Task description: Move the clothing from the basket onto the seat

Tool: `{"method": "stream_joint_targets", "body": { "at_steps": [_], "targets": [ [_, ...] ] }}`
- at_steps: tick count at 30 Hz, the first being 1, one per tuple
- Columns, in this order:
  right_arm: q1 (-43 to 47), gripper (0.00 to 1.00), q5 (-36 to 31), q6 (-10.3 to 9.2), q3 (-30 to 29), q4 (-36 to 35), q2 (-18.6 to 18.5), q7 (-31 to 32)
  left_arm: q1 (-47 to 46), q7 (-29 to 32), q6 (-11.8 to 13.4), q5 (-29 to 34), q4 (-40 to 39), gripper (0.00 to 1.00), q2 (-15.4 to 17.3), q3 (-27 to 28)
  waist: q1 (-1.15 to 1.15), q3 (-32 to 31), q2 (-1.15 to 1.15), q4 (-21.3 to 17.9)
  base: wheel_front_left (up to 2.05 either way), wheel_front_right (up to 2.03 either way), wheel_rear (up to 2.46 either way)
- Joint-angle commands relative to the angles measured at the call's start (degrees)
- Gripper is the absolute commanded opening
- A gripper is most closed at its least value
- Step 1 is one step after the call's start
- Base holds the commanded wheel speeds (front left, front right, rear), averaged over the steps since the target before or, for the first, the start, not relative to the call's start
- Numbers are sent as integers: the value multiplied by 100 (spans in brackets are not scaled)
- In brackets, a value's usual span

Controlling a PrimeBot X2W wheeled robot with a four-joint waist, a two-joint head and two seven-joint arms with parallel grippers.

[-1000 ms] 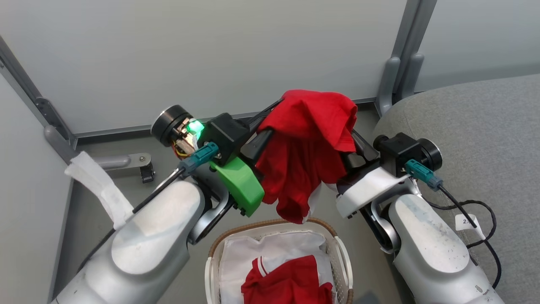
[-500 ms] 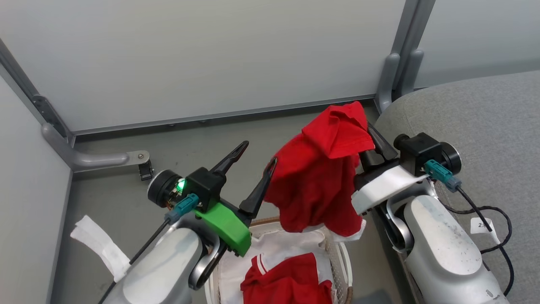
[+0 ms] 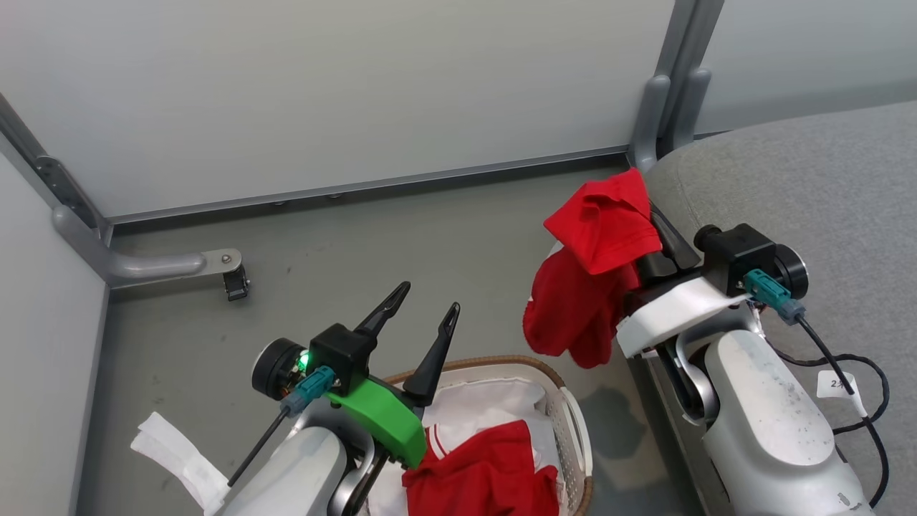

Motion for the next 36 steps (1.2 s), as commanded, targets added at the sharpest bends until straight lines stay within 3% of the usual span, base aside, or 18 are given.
{"method": "stream_joint_targets", "body": {
  "at_steps": [1,9,19,25,30,36],
  "targets": [
    [42,0,-58,-6,-49,-8,-23,-28,89,-17,-20,79,-6,100,-16,59,0,50,0,-67,0,0,0],
    [-122,0,-218,-6,-295,-55,-22,-28,117,-12,-100,343,-8,100,-179,216,0,275,0,-520,0,0,0],
    [-140,0,-408,-6,-841,-149,-18,-28,-95,-12,-179,598,6,100,-244,305,0,769,0,-1611,0,0,0],
    [13,0,-420,-6,-1302,-228,-16,-28,-230,-13,-213,674,59,100,-248,214,0,995,0,-2048,0,0,0],
    [102,0,-462,-6,-1515,-251,-15,-28,-300,-13,-220,708,98,100,-196,157,0,1130,0,-2187,0,0,0],
    [-50,0,-518,-6,-1595,-239,-19,-28,-419,-13,-230,730,78,100,-226,49,0,1322,0,-2086,0,0,0]
  ]
}}
